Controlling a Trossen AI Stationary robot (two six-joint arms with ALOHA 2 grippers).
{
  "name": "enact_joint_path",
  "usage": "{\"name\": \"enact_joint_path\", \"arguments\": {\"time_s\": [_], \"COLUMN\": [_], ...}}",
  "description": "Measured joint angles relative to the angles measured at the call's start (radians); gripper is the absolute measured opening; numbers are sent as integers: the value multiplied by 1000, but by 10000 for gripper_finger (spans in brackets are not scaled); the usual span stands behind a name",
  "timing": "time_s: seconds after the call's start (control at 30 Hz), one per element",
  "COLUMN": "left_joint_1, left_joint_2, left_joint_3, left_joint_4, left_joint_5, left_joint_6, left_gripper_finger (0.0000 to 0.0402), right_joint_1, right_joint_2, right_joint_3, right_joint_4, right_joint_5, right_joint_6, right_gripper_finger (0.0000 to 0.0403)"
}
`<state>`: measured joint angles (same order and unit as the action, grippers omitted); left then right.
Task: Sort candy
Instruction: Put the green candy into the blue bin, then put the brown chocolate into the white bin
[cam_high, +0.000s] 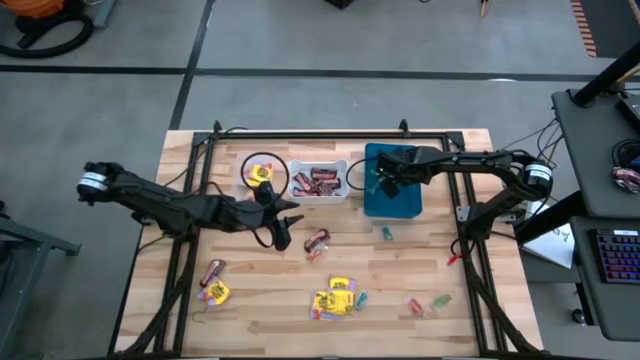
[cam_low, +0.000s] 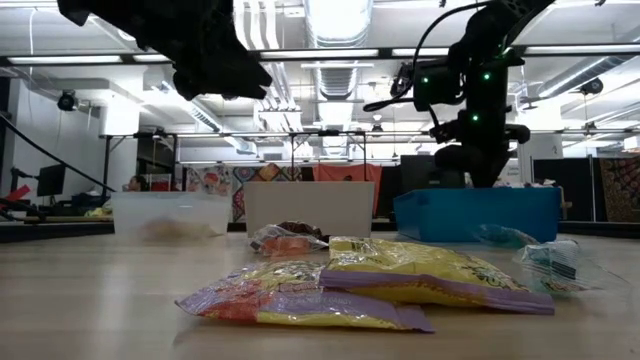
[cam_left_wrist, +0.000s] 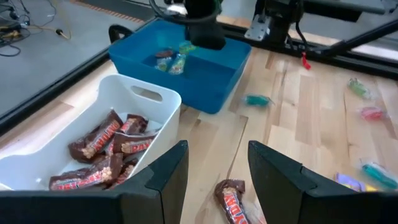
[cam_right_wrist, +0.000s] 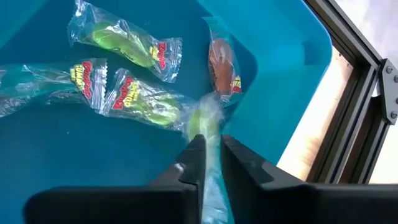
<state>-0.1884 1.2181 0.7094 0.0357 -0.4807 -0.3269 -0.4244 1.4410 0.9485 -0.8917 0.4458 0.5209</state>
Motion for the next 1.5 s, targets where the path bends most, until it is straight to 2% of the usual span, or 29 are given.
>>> {"name": "enact_joint_path", "arguments": {"time_s": [0.17, 0.33, 0.63, 1.03, 1.3, 1.5], "left_joint_1": [-1, -12, -68, -101, -97, -95], "left_joint_2": [30, 55, 122, 305, 404, 458], "left_joint_3": [0, 0, 0, 0, 0, 0], "left_joint_4": [0, 0, 2, 87, 189, 217], "left_joint_5": [43, 89, 107, 105, 97, 21], "left_joint_6": [-26, -33, -32, -22, -35, -55], "left_gripper_finger": [151, 151, 151, 151, 151, 151], "right_joint_1": [0, 4, 85, 297, 427, 486], "right_joint_2": [0, -12, -108, -274, -284, -251], "right_joint_3": [6, 25, 63, 64, 62, 61], "right_joint_4": [0, -3, 1, 8, 8, 12], "right_joint_5": [0, -12, -81, -79, -79, -58], "right_joint_6": [1, 0, 2, 98, 165, 196], "right_gripper_finger": [94, 116, 118, 118, 118, 118]}}
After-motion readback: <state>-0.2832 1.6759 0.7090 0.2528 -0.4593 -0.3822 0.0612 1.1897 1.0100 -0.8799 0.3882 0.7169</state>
